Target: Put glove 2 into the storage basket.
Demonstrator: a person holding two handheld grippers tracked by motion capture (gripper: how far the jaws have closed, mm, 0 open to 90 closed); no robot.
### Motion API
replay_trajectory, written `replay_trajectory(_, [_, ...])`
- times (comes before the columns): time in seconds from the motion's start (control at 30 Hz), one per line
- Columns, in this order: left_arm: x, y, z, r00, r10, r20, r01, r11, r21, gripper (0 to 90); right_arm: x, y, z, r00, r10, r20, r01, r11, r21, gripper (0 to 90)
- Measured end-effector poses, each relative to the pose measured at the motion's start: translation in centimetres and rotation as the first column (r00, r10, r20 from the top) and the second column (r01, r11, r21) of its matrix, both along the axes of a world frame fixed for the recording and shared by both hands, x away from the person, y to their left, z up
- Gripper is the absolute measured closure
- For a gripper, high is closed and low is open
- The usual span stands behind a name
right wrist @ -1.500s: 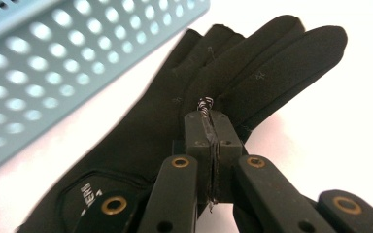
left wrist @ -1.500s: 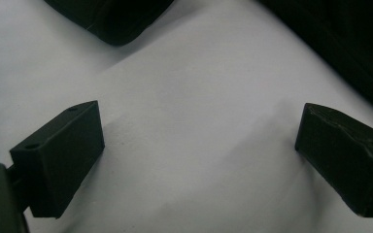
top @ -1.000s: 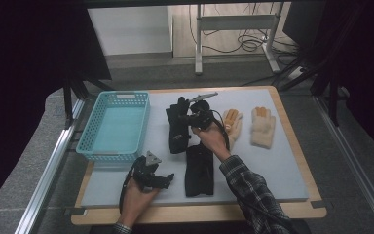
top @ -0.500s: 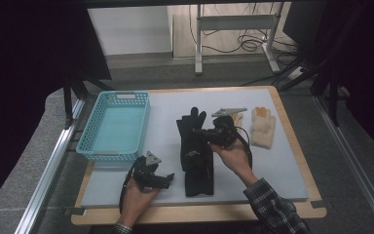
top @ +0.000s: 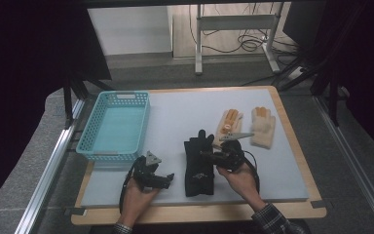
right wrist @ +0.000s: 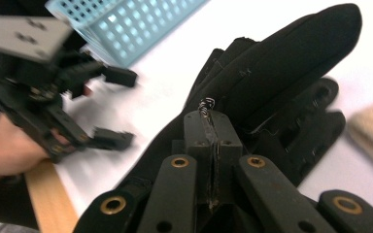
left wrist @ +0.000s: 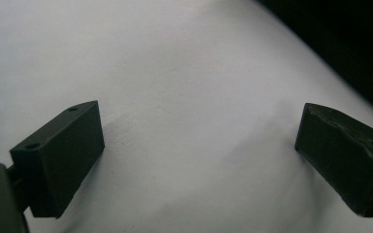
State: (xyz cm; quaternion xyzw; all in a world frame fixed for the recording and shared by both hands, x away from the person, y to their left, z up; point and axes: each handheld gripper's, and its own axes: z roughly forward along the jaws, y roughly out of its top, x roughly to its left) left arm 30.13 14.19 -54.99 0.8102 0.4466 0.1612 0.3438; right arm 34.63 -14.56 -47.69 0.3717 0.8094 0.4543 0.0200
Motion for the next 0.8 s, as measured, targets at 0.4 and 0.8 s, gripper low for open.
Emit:
replay_trajectory(0.4, [0.0,0.0,0.0,1.0,-0.001,-0.001,0.001,1.0,0.002,4.1,1.1,-1.1,-1.9,0.9955,-0.034,0.089,0.045,0.991,-0.124,60.2])
replay_trajectory(0.8, [-0.3,0.2,0.2,0.9997,-0.001,0.023,0.001,1.0,-0.008,5.0,-0.1,-4.0,-3.2,0.9962,-0.009,0.086,0.022,0.989,-0.149,49.9])
